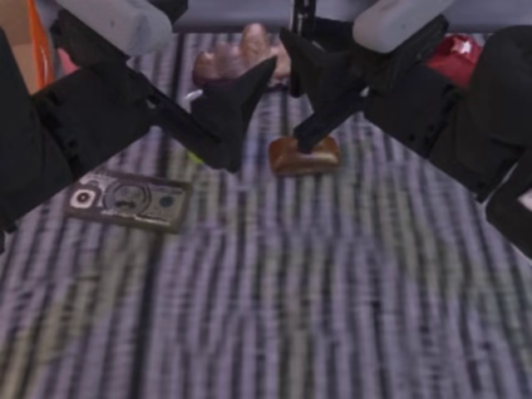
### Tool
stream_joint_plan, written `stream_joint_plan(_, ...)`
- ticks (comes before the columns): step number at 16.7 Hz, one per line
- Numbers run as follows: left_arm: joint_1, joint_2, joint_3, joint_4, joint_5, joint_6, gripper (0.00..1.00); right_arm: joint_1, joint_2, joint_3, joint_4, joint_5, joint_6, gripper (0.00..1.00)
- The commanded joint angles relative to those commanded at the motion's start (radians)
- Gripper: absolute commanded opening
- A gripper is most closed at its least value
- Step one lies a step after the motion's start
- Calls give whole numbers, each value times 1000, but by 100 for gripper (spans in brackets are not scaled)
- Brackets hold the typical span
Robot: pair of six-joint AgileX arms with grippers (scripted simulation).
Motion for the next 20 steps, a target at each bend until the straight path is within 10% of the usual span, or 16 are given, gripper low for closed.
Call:
stream_joint_plan(18,-75,412,287,127,-69,0,100,0,0,0,0,0,0,0)
stream_joint_plan(20,-75,412,287,127,-69,0,85,0,0,0,0,0,0,0)
